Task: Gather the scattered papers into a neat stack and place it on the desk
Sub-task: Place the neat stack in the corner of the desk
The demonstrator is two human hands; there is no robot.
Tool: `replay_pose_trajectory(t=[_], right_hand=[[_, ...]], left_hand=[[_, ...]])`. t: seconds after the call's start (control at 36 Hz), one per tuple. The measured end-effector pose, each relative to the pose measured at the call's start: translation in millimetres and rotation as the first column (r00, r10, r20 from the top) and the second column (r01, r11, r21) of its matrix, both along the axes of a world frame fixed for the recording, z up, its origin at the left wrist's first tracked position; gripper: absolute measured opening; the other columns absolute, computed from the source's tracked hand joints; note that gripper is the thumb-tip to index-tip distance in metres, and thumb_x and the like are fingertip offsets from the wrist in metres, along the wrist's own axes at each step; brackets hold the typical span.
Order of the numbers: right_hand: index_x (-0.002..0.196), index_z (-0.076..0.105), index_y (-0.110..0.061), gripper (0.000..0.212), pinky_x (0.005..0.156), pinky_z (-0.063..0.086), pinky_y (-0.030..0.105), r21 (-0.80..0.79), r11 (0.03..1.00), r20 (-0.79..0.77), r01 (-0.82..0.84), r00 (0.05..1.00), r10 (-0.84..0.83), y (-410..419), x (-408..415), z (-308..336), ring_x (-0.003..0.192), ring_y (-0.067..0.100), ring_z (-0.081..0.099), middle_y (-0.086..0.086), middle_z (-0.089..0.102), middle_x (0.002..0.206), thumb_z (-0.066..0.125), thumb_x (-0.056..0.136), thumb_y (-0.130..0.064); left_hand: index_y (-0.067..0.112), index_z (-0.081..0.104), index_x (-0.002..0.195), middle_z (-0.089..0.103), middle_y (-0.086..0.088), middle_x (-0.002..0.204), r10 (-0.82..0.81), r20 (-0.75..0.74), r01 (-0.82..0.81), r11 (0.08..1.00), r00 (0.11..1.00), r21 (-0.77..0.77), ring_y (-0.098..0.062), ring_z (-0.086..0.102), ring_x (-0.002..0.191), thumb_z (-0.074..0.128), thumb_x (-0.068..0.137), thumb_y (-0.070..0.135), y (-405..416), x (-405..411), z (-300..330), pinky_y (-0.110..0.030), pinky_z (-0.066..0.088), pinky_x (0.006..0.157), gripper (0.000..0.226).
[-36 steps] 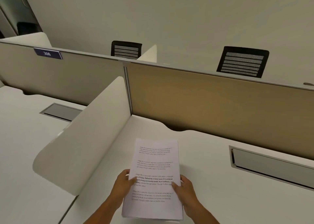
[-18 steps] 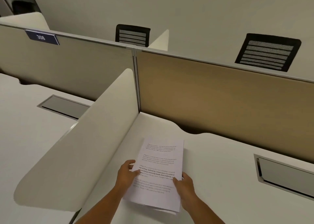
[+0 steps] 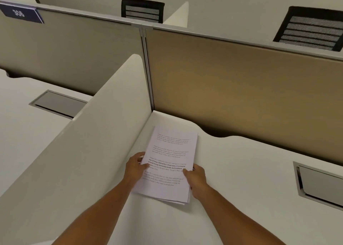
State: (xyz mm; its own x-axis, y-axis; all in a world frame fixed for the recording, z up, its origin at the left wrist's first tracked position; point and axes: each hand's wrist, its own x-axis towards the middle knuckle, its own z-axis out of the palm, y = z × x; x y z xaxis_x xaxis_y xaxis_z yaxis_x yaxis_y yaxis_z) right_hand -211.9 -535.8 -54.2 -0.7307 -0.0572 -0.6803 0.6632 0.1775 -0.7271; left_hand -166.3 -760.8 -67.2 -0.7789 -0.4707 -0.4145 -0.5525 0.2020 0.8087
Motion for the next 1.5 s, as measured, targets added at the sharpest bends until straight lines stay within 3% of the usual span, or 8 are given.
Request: replay_pose_trajectory(t=[0.06,0.17,0.33,0.64,1.0,1.08,1.25,1.5], right_hand=[[0.105,0.071,-0.010,0.018,0.062,0.058,0.028,0.032,0.999,-0.004,-0.016,1.000,0.016,-1,-5,-1,0.087,0.023,0.071,0.007,0.074,0.102,0.059,0.093,-0.005],[0.102,0.071,-0.005,0.019,0.079,0.060,0.039,0.103,0.994,0.002,-0.029,1.000,0.029,-1,-7,-5,0.093,0.030,0.071,0.011,0.075,0.101,0.057,0.089,-0.003],[0.100,0.068,0.000,0.025,0.051,0.045,0.020,0.183,0.982,0.035,-0.038,0.999,0.032,0,0,-2,0.079,0.024,0.065,0.011,0.071,0.097,0.048,0.086,0.000],[0.098,0.066,-0.003,0.022,0.052,0.048,0.023,0.121,0.993,0.136,-0.001,0.991,-0.016,-8,3,6,0.077,0.025,0.067,0.010,0.070,0.091,0.050,0.085,0.003],[0.103,0.065,0.000,0.025,0.069,0.053,0.028,0.084,0.996,0.134,0.010,0.991,-0.021,-26,-2,4,0.092,0.030,0.070,0.011,0.071,0.098,0.050,0.083,0.001],[0.106,0.065,-0.001,0.026,0.060,0.054,0.024,0.075,0.997,0.109,0.021,0.994,-0.029,-29,-2,4,0.082,0.024,0.068,0.008,0.070,0.097,0.051,0.084,0.001],[0.120,0.061,-0.003,0.038,0.093,0.058,0.045,0.204,0.978,0.108,-0.036,0.994,0.014,-38,-1,5,0.104,0.034,0.064,0.016,0.057,0.127,0.053,0.083,-0.007],[0.118,0.059,-0.003,0.035,0.094,0.057,0.047,0.269,0.961,0.135,-0.070,0.990,0.034,-39,1,15,0.107,0.033,0.061,0.016,0.052,0.127,0.054,0.084,-0.008]], left_hand=[[0.019,0.063,0.122,0.071,-0.006,0.108,0.002,0.002,-0.002,1.000,1.000,-0.010,-0.015,0.063,0.089,0.069,0.082,-0.006,-2,-6,-4,-0.012,0.044,0.064,0.048],[0.015,0.059,0.124,0.070,-0.010,0.113,0.013,0.023,-0.012,1.000,1.000,-0.027,-0.016,0.062,0.087,0.070,0.084,-0.001,-4,-11,-11,-0.019,0.047,0.071,0.045],[0.012,0.050,0.135,0.063,-0.006,0.118,0.045,0.032,-0.045,0.999,0.998,-0.001,-0.020,0.060,0.099,0.070,0.088,0.013,-2,-14,-14,-0.030,0.047,0.087,0.051],[0.009,0.059,0.126,0.070,-0.009,0.119,0.005,0.035,-0.004,0.999,0.999,-0.034,-0.021,0.065,0.098,0.065,0.091,0.007,-5,-13,-11,-0.030,0.052,0.087,0.036],[0.002,0.065,0.120,0.069,-0.013,0.111,-0.124,0.023,0.126,0.968,0.992,-0.218,-0.026,0.066,0.095,0.058,0.089,-0.005,-11,-31,-7,-0.031,0.054,0.084,0.032],[0.000,0.051,0.133,0.051,-0.019,0.126,-0.132,0.082,0.149,0.949,0.988,-0.277,-0.033,0.056,0.114,0.058,0.090,-0.002,-12,-33,-9,-0.032,0.045,0.096,0.043],[0.004,0.036,0.147,0.039,-0.020,0.142,-0.175,0.138,0.209,0.934,0.975,-0.289,-0.032,0.046,0.130,0.057,0.094,0.003,-12,-33,-10,-0.034,0.036,0.111,0.057],[0.008,0.028,0.152,0.033,-0.018,0.149,-0.199,0.192,0.248,0.927,0.961,-0.280,-0.029,0.041,0.136,0.058,0.095,0.005,-15,-36,-10,-0.032,0.035,0.113,0.064]])
